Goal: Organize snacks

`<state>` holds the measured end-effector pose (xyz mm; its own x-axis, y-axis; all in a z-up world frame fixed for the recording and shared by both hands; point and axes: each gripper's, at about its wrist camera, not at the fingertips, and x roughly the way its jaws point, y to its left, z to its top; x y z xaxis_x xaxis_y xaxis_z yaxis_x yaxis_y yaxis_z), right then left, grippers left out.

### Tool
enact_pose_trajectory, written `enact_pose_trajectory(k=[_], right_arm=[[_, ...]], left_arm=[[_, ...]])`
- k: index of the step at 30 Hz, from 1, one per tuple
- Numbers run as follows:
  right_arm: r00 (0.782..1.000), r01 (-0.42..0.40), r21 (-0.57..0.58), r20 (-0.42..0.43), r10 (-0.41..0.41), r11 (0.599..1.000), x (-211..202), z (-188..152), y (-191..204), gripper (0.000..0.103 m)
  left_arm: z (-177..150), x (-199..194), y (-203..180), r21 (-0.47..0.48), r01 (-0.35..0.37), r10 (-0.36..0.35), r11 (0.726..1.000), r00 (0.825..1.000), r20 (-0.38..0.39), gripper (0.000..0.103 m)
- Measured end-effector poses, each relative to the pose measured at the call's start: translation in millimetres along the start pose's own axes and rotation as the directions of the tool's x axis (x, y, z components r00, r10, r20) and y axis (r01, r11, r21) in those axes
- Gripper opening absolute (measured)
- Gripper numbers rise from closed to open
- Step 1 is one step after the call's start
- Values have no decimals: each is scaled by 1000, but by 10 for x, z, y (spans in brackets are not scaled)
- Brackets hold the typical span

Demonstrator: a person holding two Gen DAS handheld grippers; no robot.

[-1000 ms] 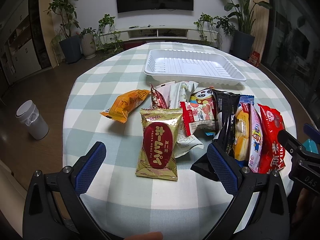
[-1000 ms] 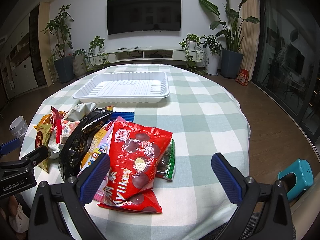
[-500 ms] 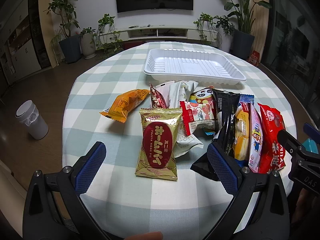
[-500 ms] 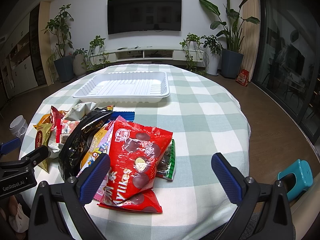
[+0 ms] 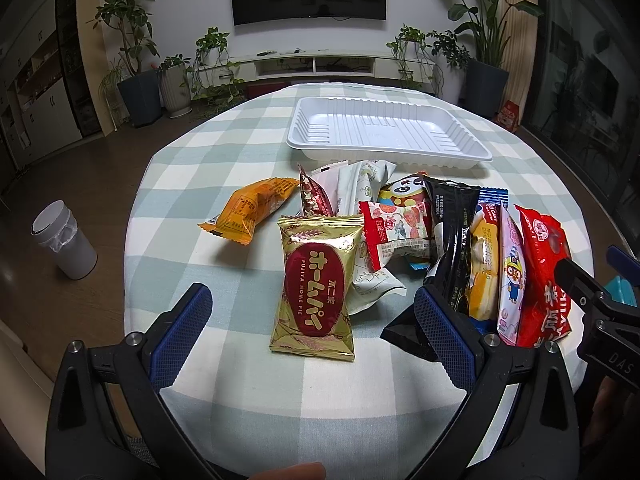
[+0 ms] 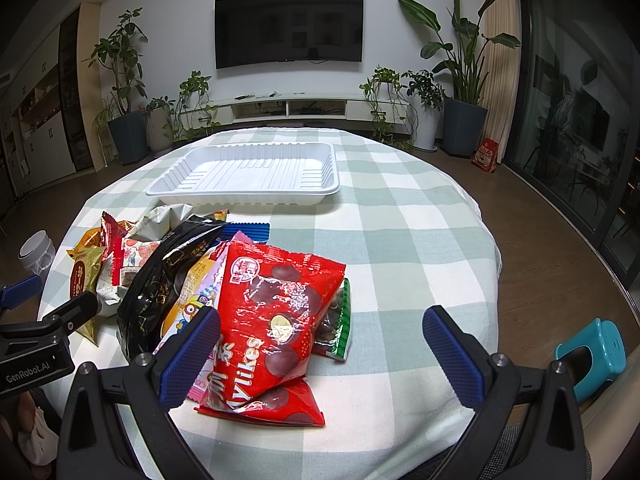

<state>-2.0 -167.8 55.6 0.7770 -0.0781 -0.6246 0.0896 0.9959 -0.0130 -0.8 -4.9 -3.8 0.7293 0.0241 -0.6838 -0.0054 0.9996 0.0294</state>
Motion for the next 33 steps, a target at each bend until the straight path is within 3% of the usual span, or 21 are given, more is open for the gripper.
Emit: enact_pose_trajectory(k=[18, 20, 21, 24, 28, 31, 33], right_arm=[[1000, 0, 0, -1, 0, 1000, -1, 3, 0, 103], [1000, 0, 0, -1, 0, 1000, -2, 4, -1, 103], [1000, 0, 0, -1, 0, 1000, -2, 5, -2, 103], [1000, -5, 10, 1, 5, 1000, -6, 9, -10, 103], [999, -37, 65, 12, 36, 997, -41, 28, -79, 103], [997, -78, 121, 18, 77, 990, -7, 59, -220, 103], [992, -128, 174, 12, 128, 976, 14, 78, -290, 103]], left_arm=[[-42, 55, -24, -1, 35, -35, 999, 999, -27, 102], [-30, 67, 7, -16, 67, -67, 998, 997, -29, 102], [-21, 69, 45, -36, 118, -119, 992, 993, -23, 102], [-8, 110, 193, -131, 274, -281, 953, 959, -34, 103], [13, 70, 324, -143, 187, -202, 972, 974, -100, 102], [99, 9, 490, -164, 215, -232, 963, 968, -98, 103], [232, 30, 622, -155, 198, -216, 968, 970, -111, 102]])
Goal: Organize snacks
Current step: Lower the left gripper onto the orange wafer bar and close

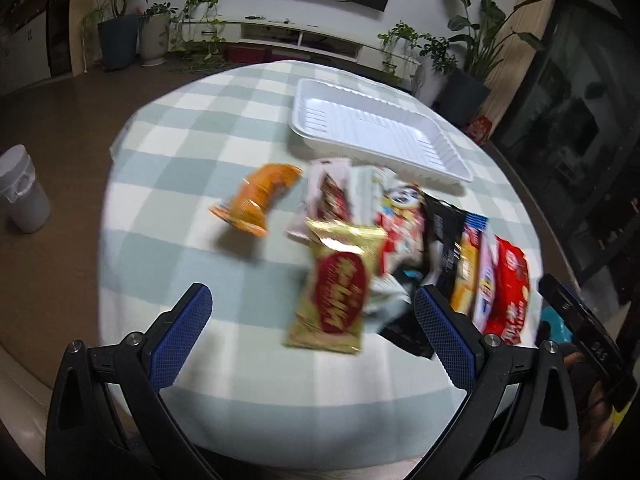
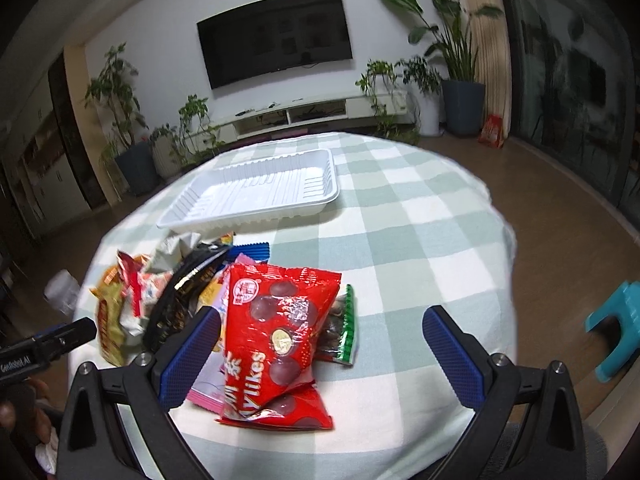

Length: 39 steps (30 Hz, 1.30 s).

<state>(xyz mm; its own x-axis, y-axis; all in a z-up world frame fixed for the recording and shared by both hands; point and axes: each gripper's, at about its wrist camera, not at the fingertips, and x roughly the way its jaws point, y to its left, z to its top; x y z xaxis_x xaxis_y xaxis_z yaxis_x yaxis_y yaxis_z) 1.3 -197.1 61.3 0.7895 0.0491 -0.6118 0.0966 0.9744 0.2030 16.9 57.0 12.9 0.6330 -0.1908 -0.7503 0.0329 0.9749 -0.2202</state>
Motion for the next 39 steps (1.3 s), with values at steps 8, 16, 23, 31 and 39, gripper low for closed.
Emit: enact_pose_trajectory(k=[8, 16, 23, 31, 39], right_arm=[[992, -95, 43, -73, 98, 995, 77, -25, 8, 103], [981, -132, 70, -131, 140, 989, 145, -35, -41, 96], [974, -149, 76, -162, 160, 986, 189, -38, -45, 81], [968, -169, 83, -173, 182, 982, 198, -41, -35, 74], [970, -178, 71, -155, 187, 981, 159, -39, -9, 70]], left_arm=[[824, 168, 333, 190, -58, 71, 980, 996, -63, 102], [1001, 916, 79, 433, -122, 250, 893, 935, -253, 98], [928, 1407, 33, 493, -169, 351, 853, 886, -304, 87], [978, 1461, 93, 450, -57, 246, 891, 895, -373, 34], [963, 1455, -3, 483, -77, 275, 872, 894, -355, 22]])
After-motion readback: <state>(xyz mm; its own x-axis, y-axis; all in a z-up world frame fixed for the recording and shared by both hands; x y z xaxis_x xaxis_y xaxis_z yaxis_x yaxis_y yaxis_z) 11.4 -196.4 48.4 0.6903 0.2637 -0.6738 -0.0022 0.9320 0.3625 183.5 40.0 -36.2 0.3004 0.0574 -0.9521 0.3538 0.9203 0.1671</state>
